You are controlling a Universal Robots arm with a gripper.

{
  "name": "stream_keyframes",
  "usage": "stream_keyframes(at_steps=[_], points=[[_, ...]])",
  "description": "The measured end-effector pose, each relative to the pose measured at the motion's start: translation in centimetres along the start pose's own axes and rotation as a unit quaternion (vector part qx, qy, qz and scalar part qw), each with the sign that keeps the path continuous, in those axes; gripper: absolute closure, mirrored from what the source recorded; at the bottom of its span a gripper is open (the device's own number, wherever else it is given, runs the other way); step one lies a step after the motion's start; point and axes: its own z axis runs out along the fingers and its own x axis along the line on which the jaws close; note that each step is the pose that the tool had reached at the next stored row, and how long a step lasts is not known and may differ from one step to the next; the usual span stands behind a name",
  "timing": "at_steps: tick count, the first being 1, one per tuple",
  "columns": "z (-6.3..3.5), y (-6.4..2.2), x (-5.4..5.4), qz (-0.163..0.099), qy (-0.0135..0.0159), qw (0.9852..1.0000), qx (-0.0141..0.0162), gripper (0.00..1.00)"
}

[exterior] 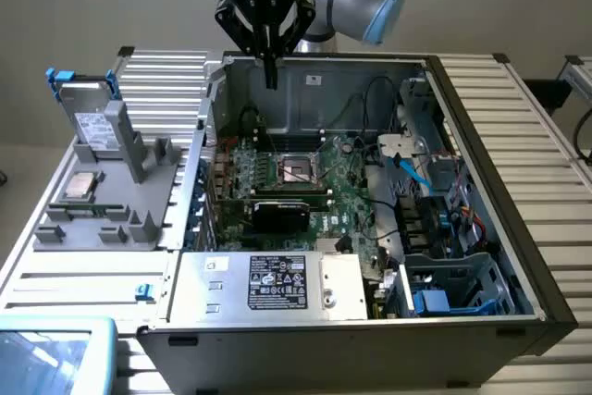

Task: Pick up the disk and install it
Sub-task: 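Reach for the disk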

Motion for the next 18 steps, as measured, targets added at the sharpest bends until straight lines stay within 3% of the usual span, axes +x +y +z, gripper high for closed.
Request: stream_keyframes(at_steps=[13, 18], points=[[-0.01, 0.02, 0.1, 0.000, -0.0014, 1.0000, -0.0001, 0.89], [-0.09, 0.22, 1.5, 0.000, -0.0013, 1.0000, -0.0002, 0.89]])
